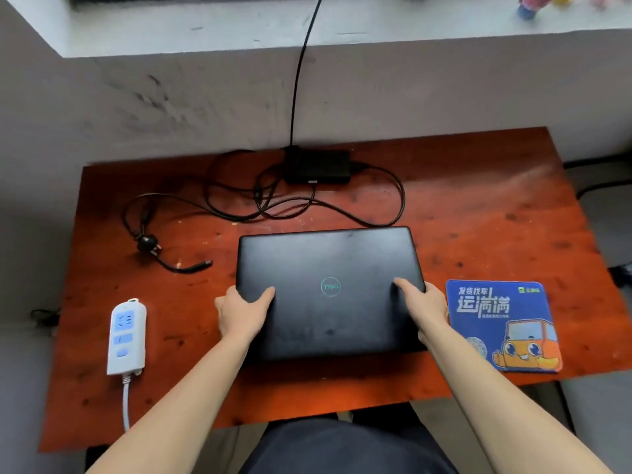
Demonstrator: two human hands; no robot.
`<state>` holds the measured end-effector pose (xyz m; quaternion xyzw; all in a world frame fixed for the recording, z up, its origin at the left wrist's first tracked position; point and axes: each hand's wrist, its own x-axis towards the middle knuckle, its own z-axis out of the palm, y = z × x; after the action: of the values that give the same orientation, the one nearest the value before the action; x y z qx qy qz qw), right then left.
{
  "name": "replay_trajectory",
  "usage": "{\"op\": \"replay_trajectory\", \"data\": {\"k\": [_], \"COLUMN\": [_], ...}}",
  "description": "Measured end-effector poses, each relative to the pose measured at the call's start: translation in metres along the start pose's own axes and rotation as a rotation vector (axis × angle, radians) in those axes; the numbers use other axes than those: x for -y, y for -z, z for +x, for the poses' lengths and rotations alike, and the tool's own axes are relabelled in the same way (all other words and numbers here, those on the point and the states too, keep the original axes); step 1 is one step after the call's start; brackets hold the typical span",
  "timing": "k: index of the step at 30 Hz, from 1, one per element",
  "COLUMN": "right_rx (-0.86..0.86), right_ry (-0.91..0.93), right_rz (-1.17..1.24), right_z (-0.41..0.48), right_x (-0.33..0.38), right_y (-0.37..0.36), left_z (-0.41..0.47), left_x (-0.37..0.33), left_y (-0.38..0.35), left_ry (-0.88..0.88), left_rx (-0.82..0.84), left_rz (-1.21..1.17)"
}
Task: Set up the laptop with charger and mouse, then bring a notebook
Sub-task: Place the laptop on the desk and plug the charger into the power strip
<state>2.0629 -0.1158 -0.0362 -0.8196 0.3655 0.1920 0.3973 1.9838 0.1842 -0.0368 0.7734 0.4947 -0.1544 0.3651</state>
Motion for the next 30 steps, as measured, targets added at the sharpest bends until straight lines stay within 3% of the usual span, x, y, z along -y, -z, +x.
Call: {"op": "replay_trajectory", "data": {"k": [14, 23, 27, 30], "right_rx": [0.142, 0.178, 0.332, 0.375], "right_ry": [0.019, 0.091, 0.116, 0.191], "right_rz": [-0.524, -0.587, -0.534, -0.533], "right_z": [0.03, 0.012, 0.012, 0.01], "right_x": [0.018, 0.013, 0.02, 0.034], "right_y": [0.008, 0.012, 0.028, 0.029], "left_z": [0.008, -0.018, -0.032, -0.044], "left_x": [-0.039, -0.016, -0.006, -0.008], "left_y": [-0.024, -0.029, -0.016, -0.008], "left_ry": [0.255, 0.067, 0.035, 0.063], "left_rx": [-0.043, 0.0, 0.073, 0.106], "left_rz": [0.035, 0.084, 0.02, -0.17]}}
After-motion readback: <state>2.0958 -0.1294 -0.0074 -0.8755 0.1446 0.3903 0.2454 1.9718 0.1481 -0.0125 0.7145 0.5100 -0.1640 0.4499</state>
